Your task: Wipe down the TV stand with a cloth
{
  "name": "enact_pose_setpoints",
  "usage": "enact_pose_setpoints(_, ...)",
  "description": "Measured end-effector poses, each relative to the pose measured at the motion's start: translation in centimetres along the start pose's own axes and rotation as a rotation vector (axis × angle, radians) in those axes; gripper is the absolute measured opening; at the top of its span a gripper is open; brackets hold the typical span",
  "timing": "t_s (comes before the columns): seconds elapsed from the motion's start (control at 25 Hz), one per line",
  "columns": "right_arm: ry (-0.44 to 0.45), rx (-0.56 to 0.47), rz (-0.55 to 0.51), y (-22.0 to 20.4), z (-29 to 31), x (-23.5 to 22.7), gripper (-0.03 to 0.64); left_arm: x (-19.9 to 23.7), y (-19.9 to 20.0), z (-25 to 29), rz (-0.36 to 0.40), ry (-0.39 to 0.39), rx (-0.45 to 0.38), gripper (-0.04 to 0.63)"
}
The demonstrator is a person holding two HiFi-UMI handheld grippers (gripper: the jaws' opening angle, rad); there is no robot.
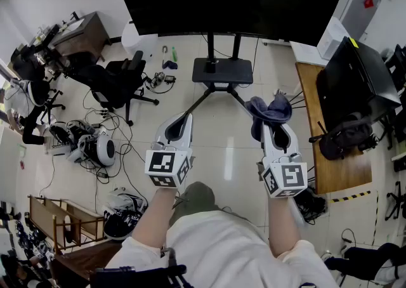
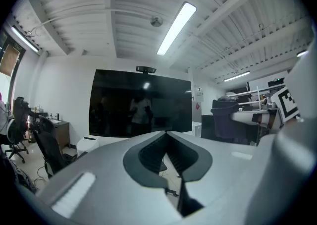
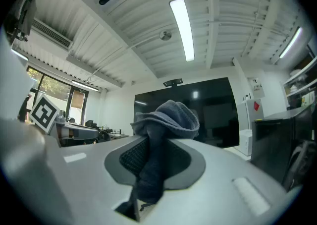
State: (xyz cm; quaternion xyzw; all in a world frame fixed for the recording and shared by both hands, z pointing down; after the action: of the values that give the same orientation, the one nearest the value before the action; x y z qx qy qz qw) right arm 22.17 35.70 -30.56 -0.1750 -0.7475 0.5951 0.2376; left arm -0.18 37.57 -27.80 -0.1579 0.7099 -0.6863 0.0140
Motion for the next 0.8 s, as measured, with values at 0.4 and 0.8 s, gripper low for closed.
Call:
enact_pose_setpoints(0.4,-0.052,-0.003,-0.026,-7.2,16.6,0.7,0.074,14.7,-0.6,12.9,0.022,-0.039,-0.026,0.067)
enact_pose_setpoints(0.8,-0.132,0.024,-0.072,-10.5,40.8,-0.9,0.075,32.2,3.0,31.2,0.040,-0.104,0.000,0.068)
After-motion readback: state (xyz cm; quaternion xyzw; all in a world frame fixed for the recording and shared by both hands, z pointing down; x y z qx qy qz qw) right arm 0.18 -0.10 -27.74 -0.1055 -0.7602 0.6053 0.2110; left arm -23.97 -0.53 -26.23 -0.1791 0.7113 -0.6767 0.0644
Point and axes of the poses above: the fingertips, and each gripper's own axes: z forward along the fingers, x to its left, y out of its top, the point moved 2 cm from there along -z, backward along the fingers, and after that the axes turned 10 degrees about -z, right-handed, at the moved point
